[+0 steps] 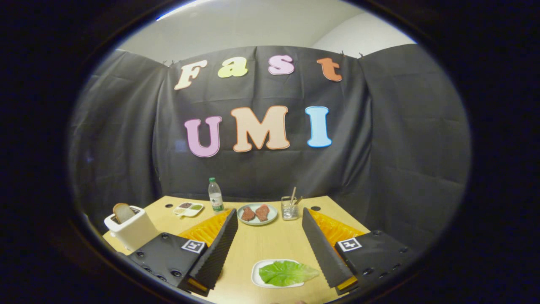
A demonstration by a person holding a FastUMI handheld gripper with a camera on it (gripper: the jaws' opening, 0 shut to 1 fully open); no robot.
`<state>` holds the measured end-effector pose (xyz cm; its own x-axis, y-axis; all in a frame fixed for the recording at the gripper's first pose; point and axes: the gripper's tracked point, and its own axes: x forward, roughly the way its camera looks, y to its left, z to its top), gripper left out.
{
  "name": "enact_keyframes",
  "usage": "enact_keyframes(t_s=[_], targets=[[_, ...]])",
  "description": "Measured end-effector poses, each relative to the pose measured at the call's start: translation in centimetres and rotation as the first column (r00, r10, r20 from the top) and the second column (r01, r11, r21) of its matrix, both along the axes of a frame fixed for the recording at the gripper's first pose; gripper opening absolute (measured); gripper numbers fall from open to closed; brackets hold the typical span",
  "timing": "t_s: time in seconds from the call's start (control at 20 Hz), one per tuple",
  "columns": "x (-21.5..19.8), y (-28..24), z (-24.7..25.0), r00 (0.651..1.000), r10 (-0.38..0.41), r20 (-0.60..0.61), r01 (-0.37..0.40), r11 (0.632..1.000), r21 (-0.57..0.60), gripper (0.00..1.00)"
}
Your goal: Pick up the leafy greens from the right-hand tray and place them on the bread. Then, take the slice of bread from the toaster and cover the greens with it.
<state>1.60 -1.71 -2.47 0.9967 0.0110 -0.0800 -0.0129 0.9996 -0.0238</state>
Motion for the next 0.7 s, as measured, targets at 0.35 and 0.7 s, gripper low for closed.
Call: enact_keyframes(t_s=[0.35, 0.7], targets=[[0.4, -1.8, -1.5, 0.998, 0.027, -0.061, -0.028, 0.999, -0.024, 0.98], [0.6, -4.7, -6.0, 0.971, 0.101, -0.215, -0.107, 0.994, -0.018, 0.98]])
